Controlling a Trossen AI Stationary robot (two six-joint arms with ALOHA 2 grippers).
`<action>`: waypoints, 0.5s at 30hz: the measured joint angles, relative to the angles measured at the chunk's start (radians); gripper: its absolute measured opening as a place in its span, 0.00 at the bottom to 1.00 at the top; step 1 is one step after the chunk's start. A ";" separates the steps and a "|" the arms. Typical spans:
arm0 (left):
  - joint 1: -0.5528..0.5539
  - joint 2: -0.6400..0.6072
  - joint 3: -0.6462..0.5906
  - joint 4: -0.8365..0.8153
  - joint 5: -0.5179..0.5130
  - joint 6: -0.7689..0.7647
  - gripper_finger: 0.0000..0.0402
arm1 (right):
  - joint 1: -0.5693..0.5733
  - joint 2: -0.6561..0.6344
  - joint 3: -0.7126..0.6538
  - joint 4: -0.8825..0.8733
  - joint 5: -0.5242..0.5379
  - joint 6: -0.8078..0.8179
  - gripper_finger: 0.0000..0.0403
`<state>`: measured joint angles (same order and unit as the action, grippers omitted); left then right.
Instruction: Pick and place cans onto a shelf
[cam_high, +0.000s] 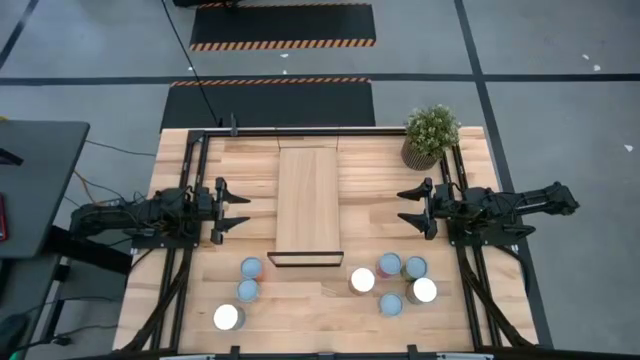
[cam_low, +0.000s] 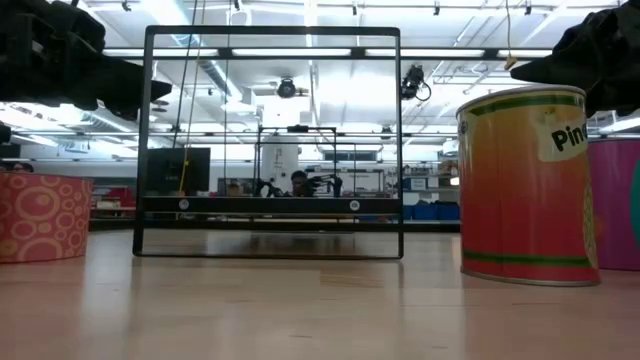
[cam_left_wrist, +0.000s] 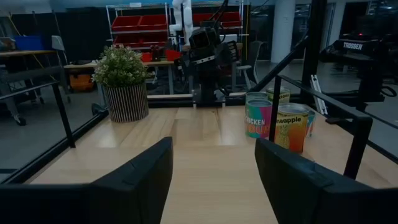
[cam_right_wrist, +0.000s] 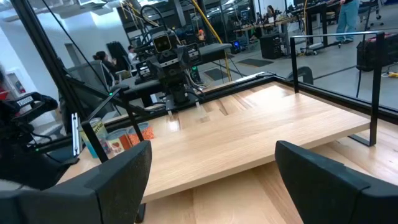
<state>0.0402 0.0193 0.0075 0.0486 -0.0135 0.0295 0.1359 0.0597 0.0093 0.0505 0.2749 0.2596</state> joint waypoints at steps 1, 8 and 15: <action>0.000 0.000 0.000 0.000 0.000 0.000 0.58 | 0.000 0.000 0.000 0.000 0.000 0.000 0.87; 0.000 0.000 0.000 0.000 0.000 0.000 0.58 | 0.000 0.000 0.000 0.000 0.000 0.000 0.87; 0.000 0.000 0.000 0.137 0.000 -0.360 0.58 | 0.000 0.000 0.000 0.000 0.000 0.000 0.87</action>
<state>0.0402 0.0193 0.0074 0.1859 -0.0135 -0.3303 0.1356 0.0597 0.0093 0.0505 0.2745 0.2596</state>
